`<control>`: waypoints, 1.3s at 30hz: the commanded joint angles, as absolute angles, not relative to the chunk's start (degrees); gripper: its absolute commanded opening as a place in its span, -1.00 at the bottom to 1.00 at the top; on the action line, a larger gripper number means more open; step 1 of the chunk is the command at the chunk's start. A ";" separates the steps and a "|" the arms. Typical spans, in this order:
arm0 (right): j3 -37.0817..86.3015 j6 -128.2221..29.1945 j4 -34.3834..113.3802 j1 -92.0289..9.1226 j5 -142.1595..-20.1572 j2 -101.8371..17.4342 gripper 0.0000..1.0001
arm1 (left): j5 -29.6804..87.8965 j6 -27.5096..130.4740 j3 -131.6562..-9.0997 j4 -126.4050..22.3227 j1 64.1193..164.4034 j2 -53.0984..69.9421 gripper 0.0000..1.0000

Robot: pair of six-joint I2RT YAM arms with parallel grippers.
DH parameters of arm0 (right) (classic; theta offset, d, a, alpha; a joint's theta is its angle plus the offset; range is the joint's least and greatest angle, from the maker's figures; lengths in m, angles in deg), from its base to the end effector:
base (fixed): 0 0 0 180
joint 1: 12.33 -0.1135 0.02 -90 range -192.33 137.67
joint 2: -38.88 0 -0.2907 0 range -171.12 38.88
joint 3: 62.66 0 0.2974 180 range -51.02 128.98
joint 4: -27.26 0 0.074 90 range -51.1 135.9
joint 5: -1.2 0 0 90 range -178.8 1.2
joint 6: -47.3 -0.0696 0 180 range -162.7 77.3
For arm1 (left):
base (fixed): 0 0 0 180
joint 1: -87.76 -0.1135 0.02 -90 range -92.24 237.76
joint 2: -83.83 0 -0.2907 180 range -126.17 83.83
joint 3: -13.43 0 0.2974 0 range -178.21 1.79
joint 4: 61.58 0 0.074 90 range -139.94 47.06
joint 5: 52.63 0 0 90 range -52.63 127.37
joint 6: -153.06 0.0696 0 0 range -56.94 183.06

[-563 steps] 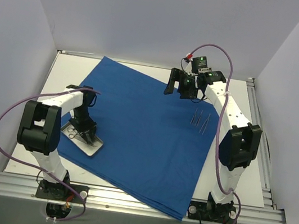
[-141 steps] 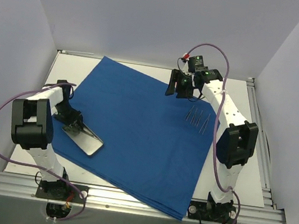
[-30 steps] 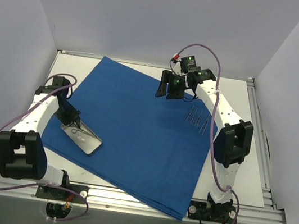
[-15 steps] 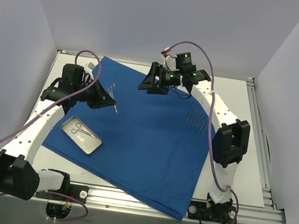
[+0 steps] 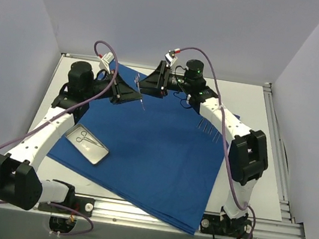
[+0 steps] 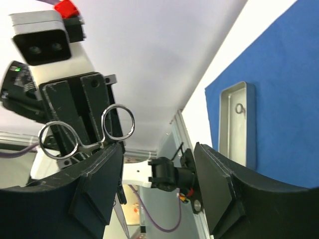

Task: Open and lay out the surgical kit
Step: Place the medical item in the surgical kit.

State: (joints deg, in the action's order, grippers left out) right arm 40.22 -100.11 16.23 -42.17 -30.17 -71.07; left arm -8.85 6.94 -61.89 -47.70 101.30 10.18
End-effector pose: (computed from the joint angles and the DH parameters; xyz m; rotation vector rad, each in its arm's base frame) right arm 0.4252 0.3124 0.3578 -0.5662 1.8232 1.8743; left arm 0.3332 -0.1319 0.3753 -0.0804 2.0085 -1.5415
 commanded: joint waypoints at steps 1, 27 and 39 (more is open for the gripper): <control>39.42 -107.04 2.78 -41.77 -26.92 -65.45 0.20 | -12.29 3.04 -61.75 -58.10 101.56 9.47 -0.95; 41.88 -96.40 14.04 -42.21 -26.49 -62.20 0.05 | -15.19 -1.98 -60.17 -65.14 101.82 9.30 -0.95; 38.62 -105.54 1.55 -42.30 -24.38 -62.98 -0.17 | -17.12 -6.28 -58.06 -72.35 102.00 8.59 -0.95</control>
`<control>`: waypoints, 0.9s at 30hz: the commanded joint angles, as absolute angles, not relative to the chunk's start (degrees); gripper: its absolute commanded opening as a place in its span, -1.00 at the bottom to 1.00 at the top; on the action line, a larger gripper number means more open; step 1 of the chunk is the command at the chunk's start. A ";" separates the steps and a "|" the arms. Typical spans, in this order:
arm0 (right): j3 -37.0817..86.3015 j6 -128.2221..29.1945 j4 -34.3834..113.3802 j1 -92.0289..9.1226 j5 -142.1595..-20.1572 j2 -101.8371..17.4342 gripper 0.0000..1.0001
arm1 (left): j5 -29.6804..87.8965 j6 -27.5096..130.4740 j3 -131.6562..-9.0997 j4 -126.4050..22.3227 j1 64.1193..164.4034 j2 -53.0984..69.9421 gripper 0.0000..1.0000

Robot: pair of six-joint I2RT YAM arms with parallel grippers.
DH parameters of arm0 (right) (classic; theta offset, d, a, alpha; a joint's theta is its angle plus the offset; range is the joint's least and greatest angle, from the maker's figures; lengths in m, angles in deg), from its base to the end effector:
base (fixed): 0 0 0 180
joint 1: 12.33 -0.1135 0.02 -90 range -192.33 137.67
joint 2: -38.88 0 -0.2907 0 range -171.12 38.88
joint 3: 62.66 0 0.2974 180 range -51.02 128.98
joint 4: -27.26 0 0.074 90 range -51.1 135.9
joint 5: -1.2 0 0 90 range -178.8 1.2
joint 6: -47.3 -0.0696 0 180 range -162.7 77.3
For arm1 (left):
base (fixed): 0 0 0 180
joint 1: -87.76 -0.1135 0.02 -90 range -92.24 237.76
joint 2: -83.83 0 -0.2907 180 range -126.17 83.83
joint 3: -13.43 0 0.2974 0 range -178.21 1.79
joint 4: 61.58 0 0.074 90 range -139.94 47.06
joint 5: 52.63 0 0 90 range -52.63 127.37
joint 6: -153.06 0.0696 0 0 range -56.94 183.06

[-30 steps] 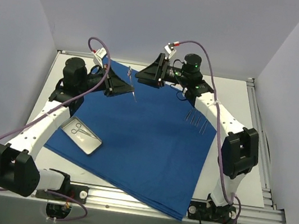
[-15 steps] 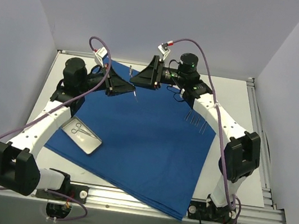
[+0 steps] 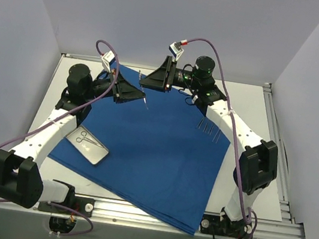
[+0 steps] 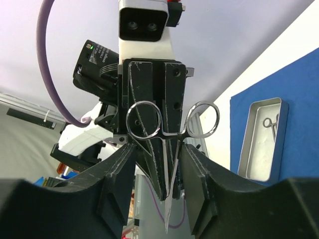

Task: Open and lay out the surgical kit
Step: Place the medical item in the surgical kit.

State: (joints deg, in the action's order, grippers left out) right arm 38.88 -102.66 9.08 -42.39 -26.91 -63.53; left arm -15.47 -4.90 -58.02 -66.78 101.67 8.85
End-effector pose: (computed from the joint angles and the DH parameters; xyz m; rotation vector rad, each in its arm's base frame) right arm 0.3862 0.2945 0.4247 -0.7240 1.6090 1.8945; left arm 0.3337 -0.1398 0.3793 0.0022 1.8771 -1.7546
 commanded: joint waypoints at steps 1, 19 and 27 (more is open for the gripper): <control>38.97 -105.63 1.55 -42.30 -24.38 -63.07 -0.20 | -17.30 -6.28 -58.15 -72.35 102.00 8.59 -0.95; 38.10 -108.44 -1.79 -43.00 -23.41 -64.65 -0.91 | -19.14 -9.10 -57.27 -77.10 101.91 7.63 -0.95; 41.96 -98.87 13.49 -42.91 -26.04 -65.18 -1.00 | -19.23 -9.18 -56.13 -77.36 100.86 6.84 -0.32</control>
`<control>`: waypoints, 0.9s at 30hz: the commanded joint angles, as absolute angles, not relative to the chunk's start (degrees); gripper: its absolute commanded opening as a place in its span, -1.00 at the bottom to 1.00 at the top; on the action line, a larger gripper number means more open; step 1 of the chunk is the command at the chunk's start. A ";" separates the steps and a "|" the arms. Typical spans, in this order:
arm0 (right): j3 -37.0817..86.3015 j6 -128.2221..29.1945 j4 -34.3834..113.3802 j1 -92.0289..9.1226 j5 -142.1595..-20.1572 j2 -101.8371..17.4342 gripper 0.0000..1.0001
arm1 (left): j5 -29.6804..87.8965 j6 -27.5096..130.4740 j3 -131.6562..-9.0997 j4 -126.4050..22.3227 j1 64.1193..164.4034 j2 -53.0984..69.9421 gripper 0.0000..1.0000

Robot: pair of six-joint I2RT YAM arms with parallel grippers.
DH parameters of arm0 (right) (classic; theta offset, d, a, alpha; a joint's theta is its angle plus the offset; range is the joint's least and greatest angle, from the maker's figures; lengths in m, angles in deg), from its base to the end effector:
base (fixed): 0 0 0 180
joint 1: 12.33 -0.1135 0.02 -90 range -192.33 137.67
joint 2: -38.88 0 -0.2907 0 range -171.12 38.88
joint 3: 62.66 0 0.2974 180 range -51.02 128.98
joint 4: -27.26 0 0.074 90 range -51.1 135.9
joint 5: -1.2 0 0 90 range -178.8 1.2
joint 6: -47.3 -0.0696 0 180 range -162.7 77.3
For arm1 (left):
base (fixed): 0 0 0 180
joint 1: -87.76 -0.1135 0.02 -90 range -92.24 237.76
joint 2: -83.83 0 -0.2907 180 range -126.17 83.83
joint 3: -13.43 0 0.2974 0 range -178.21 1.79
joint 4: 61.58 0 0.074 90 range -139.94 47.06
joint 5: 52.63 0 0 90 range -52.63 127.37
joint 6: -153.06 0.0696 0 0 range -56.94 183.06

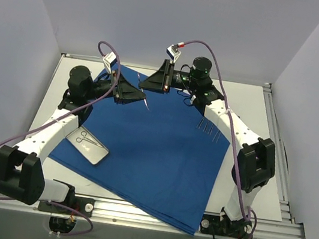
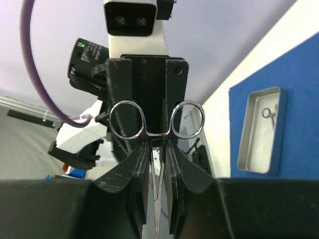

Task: Open and lay out the surgical kit
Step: Place the medical item in the surgical kit.

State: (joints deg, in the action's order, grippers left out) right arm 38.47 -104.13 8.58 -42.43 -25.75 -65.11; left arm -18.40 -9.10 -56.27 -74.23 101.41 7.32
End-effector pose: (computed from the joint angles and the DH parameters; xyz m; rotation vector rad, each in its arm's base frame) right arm 0.3918 0.2988 0.4095 -0.7161 1.6556 1.9269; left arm 0.3363 -0.1409 0.3724 0.0361 1.8526 -1.8249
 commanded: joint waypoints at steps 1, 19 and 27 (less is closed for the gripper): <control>42.23 -97.12 14.98 -42.83 -26.92 -65.18 -1.00 | -19.23 -9.18 -55.95 -77.71 100.60 6.84 -0.20; 61.12 -78.38 69.39 -36.59 -72.92 -78.27 -1.00 | 7.29 34.92 -70.45 -10.93 96.38 6.40 0.16; 62.18 -83.56 75.37 -34.21 -92.48 -85.12 -1.00 | 13.81 36.43 -70.28 -4.42 93.39 5.08 0.11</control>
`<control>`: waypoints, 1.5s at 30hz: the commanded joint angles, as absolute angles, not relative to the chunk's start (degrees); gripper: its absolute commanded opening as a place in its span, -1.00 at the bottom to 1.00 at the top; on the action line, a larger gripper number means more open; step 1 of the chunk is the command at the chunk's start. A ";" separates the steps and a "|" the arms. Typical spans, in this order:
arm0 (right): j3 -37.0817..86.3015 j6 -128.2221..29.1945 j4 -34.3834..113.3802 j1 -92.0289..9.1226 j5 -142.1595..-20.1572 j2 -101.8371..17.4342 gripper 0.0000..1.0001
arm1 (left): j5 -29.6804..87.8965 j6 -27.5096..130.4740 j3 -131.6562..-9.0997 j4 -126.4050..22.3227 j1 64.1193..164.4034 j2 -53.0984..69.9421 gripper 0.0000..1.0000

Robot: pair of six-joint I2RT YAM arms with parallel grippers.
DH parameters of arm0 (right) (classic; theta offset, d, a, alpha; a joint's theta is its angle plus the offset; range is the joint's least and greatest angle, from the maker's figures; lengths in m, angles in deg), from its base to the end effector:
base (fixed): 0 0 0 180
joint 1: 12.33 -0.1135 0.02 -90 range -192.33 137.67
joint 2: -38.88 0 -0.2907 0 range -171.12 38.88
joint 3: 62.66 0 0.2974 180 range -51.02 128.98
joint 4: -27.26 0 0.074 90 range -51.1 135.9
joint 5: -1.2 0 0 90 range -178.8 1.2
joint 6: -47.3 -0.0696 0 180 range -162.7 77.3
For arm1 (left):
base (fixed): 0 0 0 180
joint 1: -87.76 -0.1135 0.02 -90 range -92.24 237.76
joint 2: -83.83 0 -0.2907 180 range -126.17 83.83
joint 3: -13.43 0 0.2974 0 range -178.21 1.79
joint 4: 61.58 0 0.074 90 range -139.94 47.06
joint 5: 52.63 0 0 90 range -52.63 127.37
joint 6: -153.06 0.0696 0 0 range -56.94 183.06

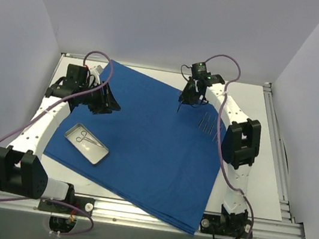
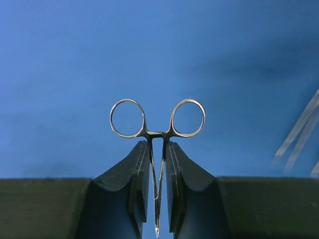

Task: Open and lay out the surgical kit
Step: Place the medical item in the surgical kit.

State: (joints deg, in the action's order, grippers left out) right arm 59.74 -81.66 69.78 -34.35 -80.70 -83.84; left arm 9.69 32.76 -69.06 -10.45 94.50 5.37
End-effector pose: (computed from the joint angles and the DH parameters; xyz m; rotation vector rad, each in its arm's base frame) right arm 0.5334 0.2263 0.2592 0.2817 2.3982 0.6818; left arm 0.3446 -0.0733 0.3199 -0.2670 2.4373 -0.8747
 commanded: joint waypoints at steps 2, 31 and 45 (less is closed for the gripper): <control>60.78 -84.36 75.82 -33.33 -95.20 -86.27 -1.00 | 13.99 36.52 -70.28 -3.88 93.04 4.47 0.10; 64.55 -78.47 75.64 -31.57 -103.30 -97.26 -1.00 | 10.21 38.01 -70.72 -4.41 89.34 -0.99 0.05; 63.85 -78.29 77.05 -31.66 -101.90 -97.70 -0.58 | 9.33 36.96 -68.96 -5.03 88.11 -0.99 0.18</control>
State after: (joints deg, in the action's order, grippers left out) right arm 62.91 -78.49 73.60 -31.79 -100.85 -96.89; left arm 10.37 36.76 -68.95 -3.68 88.65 -1.18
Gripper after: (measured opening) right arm 0.210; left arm 0.589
